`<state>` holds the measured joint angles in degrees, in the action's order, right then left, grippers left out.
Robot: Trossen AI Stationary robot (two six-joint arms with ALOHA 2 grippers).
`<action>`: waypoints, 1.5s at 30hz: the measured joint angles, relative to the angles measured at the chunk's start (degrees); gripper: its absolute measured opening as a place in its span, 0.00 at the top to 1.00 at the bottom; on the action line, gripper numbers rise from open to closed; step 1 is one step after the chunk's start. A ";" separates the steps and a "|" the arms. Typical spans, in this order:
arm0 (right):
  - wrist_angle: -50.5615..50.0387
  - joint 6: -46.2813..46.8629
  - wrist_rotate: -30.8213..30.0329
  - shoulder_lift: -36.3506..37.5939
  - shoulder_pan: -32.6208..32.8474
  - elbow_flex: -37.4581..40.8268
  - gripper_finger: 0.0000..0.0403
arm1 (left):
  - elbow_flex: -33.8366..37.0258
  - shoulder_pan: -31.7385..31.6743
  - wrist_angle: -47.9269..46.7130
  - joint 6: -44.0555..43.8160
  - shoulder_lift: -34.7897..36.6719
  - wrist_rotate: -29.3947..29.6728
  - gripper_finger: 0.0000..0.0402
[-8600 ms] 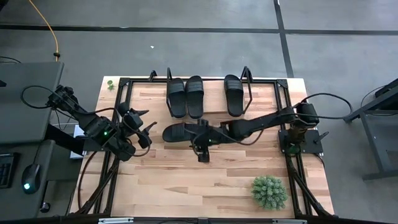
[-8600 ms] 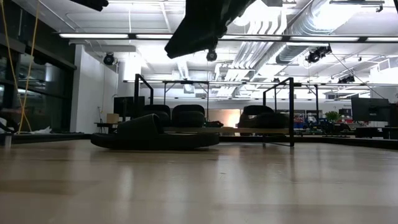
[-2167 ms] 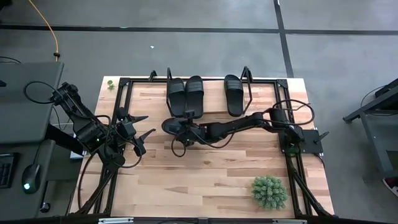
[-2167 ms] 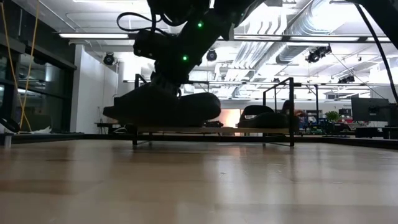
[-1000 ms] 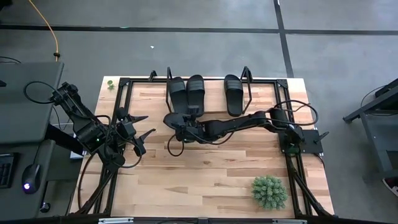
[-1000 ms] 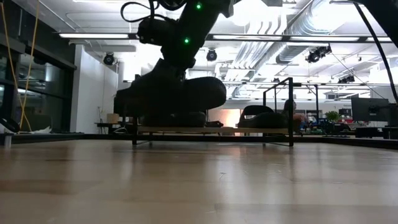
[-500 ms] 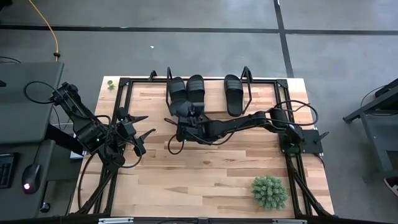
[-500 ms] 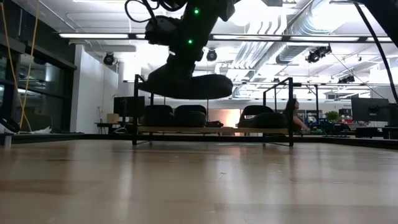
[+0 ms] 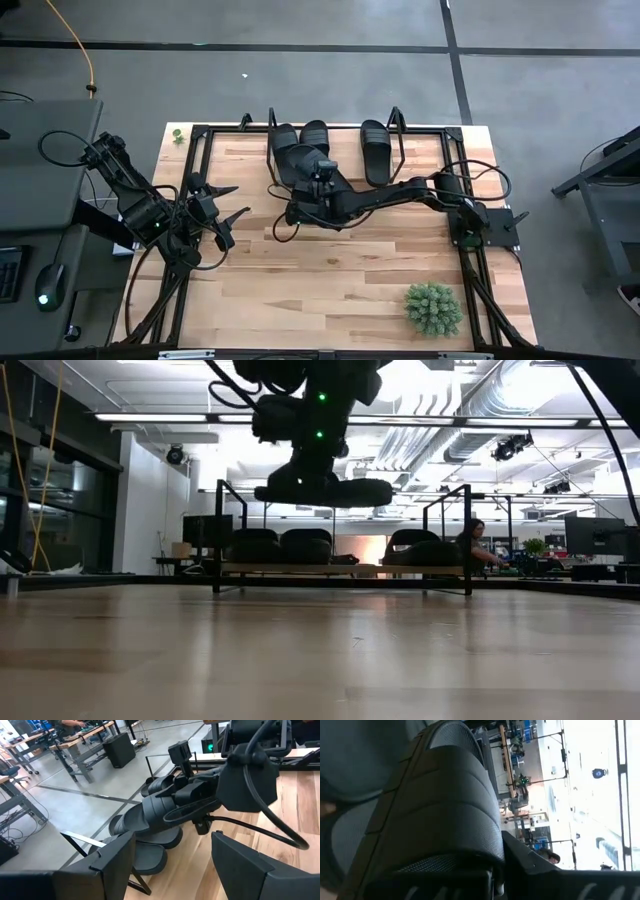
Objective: Pick and place slides into the shelf
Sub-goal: Put the black slipper on the shelf
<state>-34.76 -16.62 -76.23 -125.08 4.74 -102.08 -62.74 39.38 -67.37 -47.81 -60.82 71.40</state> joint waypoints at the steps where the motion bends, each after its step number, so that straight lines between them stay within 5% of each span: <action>1: -1.29 0.58 0.02 -0.02 0.04 0.00 0.99 | 0.00 0.01 0.00 0.00 0.00 0.00 0.39; 11: -8.72 7.06 -0.33 -0.07 -0.01 0.04 0.99 | 0.00 0.01 0.02 0.00 0.00 -0.01 0.39; 18: -9.10 13.37 -7.58 -0.07 -1.01 0.04 0.99 | 0.00 0.02 0.13 0.00 0.00 0.00 0.39; 29: -14.05 22.20 -1.21 -0.07 -7.66 0.04 1.00 | 0.00 0.02 0.20 0.00 0.00 0.00 0.39; 40: -52.66 55.57 8.30 -0.08 -13.45 -8.08 1.00 | 0.00 0.02 0.20 0.00 0.00 0.00 0.39; 45: -53.84 55.26 10.94 -0.07 -13.94 -10.79 1.00 | 0.00 0.01 0.28 0.00 0.00 0.06 0.39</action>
<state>-88.60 38.64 -65.28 -125.14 -9.20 -112.87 -62.74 39.39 -67.09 -47.81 -60.82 71.46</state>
